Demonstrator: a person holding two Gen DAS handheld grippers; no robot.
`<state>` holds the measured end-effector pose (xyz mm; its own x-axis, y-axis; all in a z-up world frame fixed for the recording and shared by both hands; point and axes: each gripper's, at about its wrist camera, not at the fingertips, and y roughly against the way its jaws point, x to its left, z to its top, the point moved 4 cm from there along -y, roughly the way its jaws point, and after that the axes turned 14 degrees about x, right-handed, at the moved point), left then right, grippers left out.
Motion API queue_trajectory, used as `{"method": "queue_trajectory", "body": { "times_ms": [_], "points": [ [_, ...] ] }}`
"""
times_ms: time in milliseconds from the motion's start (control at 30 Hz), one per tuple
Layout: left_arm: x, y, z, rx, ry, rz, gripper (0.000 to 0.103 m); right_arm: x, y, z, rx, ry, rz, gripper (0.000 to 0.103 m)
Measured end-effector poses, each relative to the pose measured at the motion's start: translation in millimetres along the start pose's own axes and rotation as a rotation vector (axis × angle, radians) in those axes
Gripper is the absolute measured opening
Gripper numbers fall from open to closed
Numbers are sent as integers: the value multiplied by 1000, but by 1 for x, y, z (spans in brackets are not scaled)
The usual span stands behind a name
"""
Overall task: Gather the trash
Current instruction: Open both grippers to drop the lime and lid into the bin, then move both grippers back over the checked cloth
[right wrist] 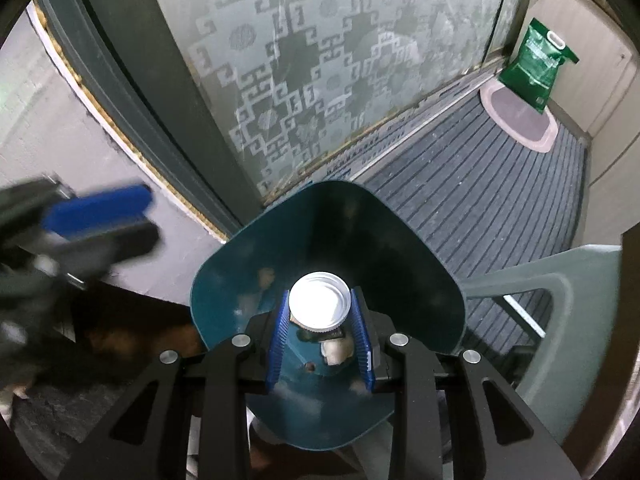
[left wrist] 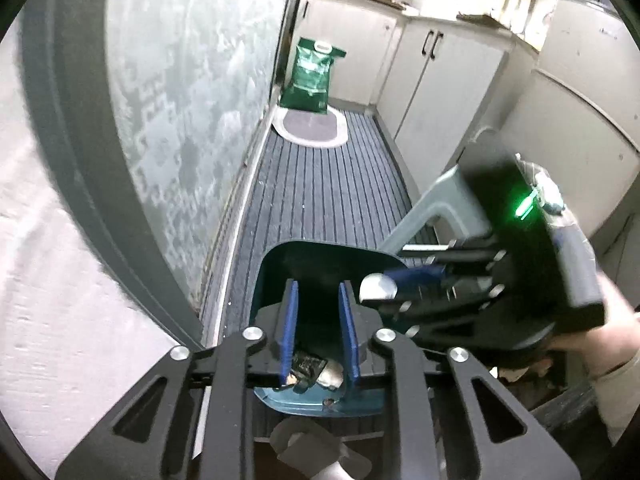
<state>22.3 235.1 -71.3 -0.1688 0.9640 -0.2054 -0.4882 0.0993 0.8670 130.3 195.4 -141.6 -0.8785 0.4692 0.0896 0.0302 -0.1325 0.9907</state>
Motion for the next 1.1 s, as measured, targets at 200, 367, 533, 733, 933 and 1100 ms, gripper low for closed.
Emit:
{"method": "queue_trajectory", "body": {
  "times_ms": [200,367,533,733,933,1100],
  "points": [
    [-5,22,6,-55,-5,-7,18,7,-33,-4,76,10,-17,30],
    [-14,40,8,-98,-19,-11,18,6,-52,-10,122,14,-35,30],
    [-16,52,12,-129,-21,3,18,5,-62,-17,156,22,-53,30],
    [-22,69,17,-169,-25,0,18,4,-68,-25,189,34,-83,31],
    [-34,79,20,-193,-36,-3,18,3,-64,-32,183,47,-91,45],
    [-40,86,24,-212,-37,-2,18,2,-52,-36,148,45,-68,59]
  ]
}}
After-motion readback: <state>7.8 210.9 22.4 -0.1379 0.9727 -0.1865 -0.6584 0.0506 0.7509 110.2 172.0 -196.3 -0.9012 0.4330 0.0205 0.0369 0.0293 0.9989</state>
